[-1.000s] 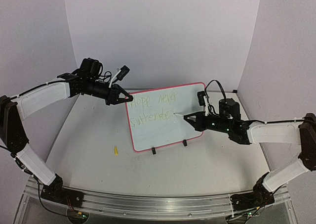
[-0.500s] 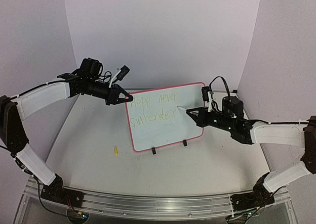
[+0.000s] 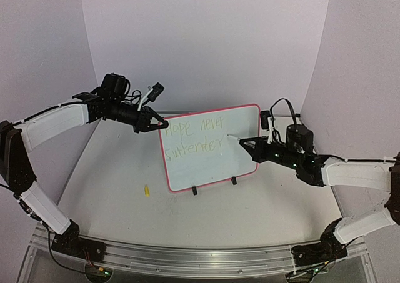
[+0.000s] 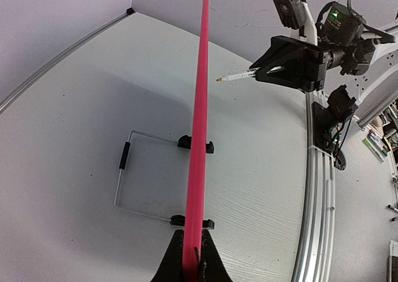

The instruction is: Write a sentence on the whiteboard

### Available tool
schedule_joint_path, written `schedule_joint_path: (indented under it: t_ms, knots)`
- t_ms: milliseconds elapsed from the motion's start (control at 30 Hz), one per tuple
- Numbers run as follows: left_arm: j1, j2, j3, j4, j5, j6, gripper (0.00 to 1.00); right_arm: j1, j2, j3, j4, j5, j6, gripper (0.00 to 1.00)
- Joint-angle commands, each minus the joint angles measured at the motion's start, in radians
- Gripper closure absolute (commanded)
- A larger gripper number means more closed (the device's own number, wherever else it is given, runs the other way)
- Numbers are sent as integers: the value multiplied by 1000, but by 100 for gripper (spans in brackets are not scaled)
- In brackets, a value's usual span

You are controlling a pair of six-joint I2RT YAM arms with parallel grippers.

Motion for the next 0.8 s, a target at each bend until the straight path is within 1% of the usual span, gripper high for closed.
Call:
schedule_joint_path:
  t_ms: [0, 600, 767]
  knots:
    - [4, -37, 3, -8, -37, 29, 100, -4, -39, -25, 40, 33, 12, 100]
    - [4, -40, 2, -9, -38, 29, 100, -7, 43, 28, 58, 68, -1, 100]
    - [4, -41, 2, -9, -40, 30, 100, -8, 72, 48, 58, 21, -4, 100]
